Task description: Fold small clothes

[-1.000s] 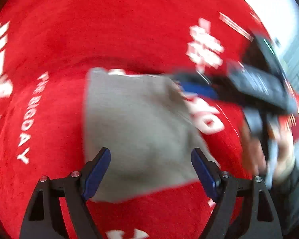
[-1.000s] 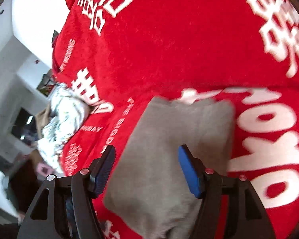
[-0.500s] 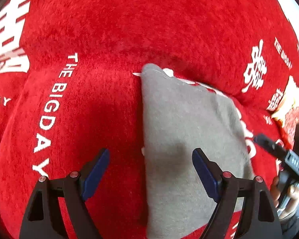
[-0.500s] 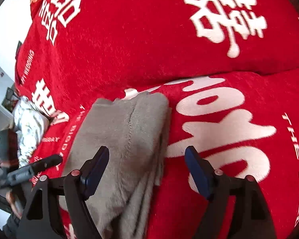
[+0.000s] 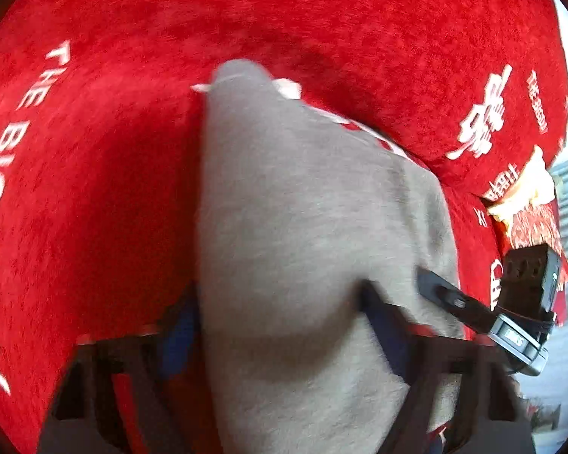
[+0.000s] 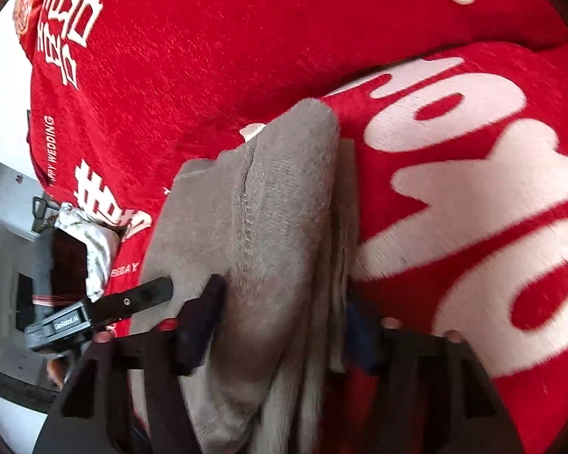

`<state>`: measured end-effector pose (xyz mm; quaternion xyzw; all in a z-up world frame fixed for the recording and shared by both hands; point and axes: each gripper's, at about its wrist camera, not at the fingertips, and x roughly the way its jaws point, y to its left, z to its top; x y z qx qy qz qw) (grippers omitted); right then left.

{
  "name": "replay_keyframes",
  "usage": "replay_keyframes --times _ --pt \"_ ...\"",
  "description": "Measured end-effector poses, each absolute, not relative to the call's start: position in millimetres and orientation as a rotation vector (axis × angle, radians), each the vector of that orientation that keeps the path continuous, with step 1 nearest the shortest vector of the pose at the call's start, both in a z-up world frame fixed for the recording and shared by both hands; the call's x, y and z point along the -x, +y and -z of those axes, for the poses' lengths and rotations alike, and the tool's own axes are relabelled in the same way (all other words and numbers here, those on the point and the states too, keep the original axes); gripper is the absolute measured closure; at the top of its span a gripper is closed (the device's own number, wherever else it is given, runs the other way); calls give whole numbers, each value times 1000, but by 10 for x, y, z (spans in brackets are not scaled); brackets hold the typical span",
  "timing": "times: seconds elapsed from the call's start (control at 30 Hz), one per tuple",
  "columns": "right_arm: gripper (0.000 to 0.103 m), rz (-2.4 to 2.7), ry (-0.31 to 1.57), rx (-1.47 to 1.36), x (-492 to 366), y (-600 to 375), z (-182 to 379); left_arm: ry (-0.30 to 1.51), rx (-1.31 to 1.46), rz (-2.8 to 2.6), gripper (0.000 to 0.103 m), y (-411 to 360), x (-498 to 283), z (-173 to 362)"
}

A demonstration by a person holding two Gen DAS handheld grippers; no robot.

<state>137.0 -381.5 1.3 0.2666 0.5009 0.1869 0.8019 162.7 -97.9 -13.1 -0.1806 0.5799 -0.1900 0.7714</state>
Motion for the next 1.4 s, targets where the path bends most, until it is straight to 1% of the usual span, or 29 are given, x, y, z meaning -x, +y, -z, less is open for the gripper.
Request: replay_keyframes --times 0.03,0.07,0.17,0.5,0.93,1.4 --pt "55 -399 1079 -580 -1398 -3800 0 1250 374 412 43 -1012 -1639 106" --pt "57 -393 1085 -591 -1421 -3792 9 1239 365 419 51 -1022 -1643 74" --pt "61 -378 1071 -555 -1397 -3739 -57 1208 357 419 58 -1013 -1603 -7" --pt "65 -285 1038 -439 -1278 -3464 -375 1168 256 370 60 -1056 -1412 -225" --pt "65 -264 1058 -376 -1004 -3090 -487 1152 180 321 60 -901 -1012 -366" --pt "65 -306 1048 -317 -588 -2883 -591 1135 175 303 60 -731 -533 -466"
